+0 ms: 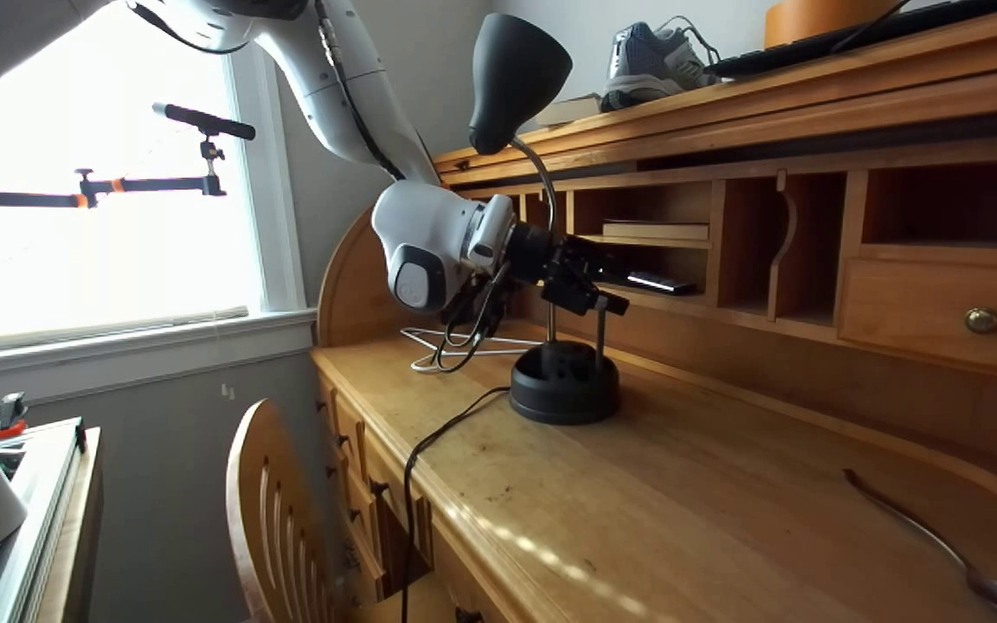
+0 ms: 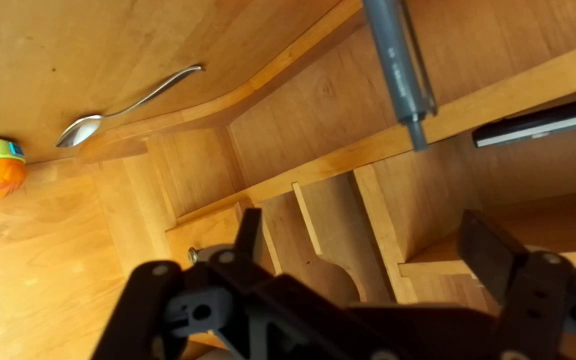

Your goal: Put the black pen in the lamb base

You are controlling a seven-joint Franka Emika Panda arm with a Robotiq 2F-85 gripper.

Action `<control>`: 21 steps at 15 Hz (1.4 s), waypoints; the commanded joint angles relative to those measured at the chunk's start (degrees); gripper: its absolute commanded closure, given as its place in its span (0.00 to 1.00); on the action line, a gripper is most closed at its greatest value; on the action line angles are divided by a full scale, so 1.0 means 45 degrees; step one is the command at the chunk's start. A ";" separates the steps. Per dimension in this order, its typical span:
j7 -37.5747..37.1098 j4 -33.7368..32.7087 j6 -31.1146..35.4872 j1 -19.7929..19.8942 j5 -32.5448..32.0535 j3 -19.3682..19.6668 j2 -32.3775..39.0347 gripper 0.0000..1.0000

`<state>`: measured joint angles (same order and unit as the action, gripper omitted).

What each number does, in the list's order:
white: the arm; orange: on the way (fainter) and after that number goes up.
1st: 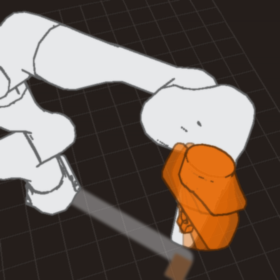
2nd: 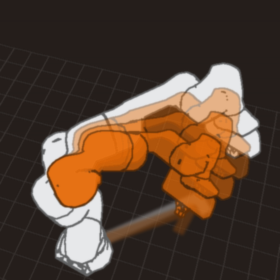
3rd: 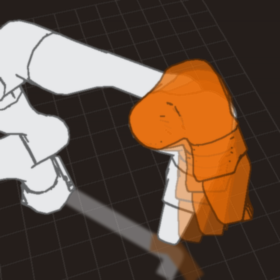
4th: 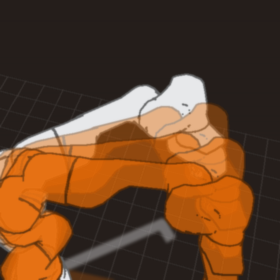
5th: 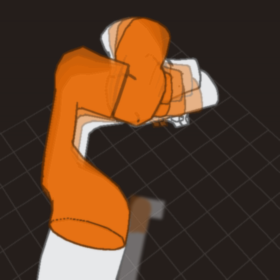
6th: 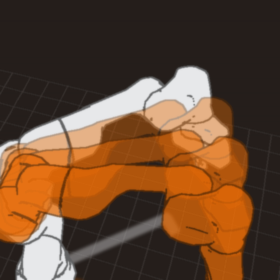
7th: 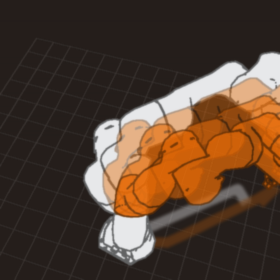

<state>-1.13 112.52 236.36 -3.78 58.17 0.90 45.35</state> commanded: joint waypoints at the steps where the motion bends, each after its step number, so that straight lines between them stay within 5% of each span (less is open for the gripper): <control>1: -0.0011 0.1247 -0.0559 0.0287 -0.0231 -0.0066 -0.1137 0.00; 7: 0.0153 0.3465 -0.1991 0.0586 -0.1140 -0.0045 -0.3158 0.00; 12: 0.1524 0.5325 -0.4808 0.0506 -0.1519 0.0506 -0.5264 0.00; 21: 0.7654 0.6858 -0.9371 0.0042 0.0606 0.2393 -0.7855 0.00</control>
<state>23.92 139.74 201.51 -1.73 57.60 8.02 14.30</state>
